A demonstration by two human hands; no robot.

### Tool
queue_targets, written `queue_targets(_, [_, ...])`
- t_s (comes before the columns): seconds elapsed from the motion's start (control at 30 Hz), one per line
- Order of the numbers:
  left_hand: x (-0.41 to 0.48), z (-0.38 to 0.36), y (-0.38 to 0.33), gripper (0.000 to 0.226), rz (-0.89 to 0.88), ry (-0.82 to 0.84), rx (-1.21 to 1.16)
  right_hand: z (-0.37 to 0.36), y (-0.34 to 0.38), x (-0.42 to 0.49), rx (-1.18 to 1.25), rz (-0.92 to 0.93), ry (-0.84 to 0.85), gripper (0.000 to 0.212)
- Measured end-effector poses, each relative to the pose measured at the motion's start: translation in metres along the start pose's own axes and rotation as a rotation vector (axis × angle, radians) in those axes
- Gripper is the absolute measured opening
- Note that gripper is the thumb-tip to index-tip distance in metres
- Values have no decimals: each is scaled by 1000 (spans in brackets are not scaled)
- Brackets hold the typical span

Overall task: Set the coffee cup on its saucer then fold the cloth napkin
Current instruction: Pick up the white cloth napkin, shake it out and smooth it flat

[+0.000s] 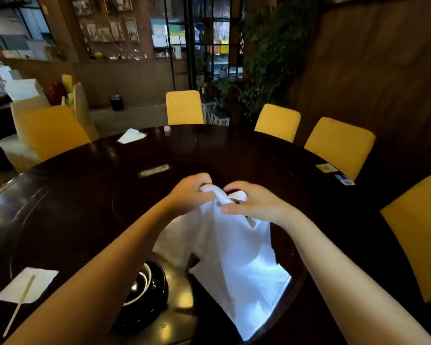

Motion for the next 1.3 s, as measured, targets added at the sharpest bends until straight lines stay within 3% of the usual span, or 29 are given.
queue_targets(0.03, [1,4,-7,18,-17,-25,-58,-2,6,3,-20,34,-12,7])
queue_targets(0.13, [4,12,-12,21,-62,-2,-60,22,13,3,213,-3,-218,12])
queue_targets(0.2, [3,14,3,15,25,119,32,43,5,-2,382,-73,-322,20])
queue_targets(0.3, [-9,8,32,18,233,374,92,57,-5,-8,396,-114,-365,28])
queue_targets(0.33, [-13,8,38,17,269,383,100,60,-8,-11,418,-139,-380,28])
queue_targets(0.4, [-18,16,44,21,338,237,-11,61,-13,-15,514,-165,-400,27])
queue_targets(0.5, [-22,27,52,24,454,-74,-644,58,-23,-20,670,-236,-448,17])
queue_targets(0.6, [-18,29,41,32,296,-205,-999,51,-27,-23,643,-278,-355,76])
queue_targets(0.67, [-16,30,25,30,199,-284,-1108,44,-21,-28,535,-264,-238,75])
queue_targets(0.73, [-14,28,15,33,243,-325,-1155,42,-20,-31,459,-224,-184,65])
queue_targets(0.8, [-8,24,6,27,373,-286,-981,45,-18,-36,464,-109,-208,51])
queue_targets(0.87, [-1,21,4,34,434,-169,-569,52,-18,-40,471,-73,-314,28])
queue_targets(0.97, [-1,8,-1,82,191,130,-150,63,-27,-36,252,-113,-458,30])
queue_targets(1.07, [-3,-1,5,96,-25,291,187,78,-46,-34,104,-177,-583,46])
queue_targets(1.2, [1,-1,40,78,-7,368,254,102,-76,-36,-110,-315,-760,55])
queue_targets(1.3, [17,6,63,24,51,247,318,100,-92,-21,-167,-427,-768,62])
Point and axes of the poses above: each hand's wrist, its own x-axis towards the middle knuckle, its own z-axis out of the back of the hand, y = z × x, the point moved 5 cm from there along x, towards the middle knuckle, and after that the axes turned 1 degree about -y, right-handed, at the moved point
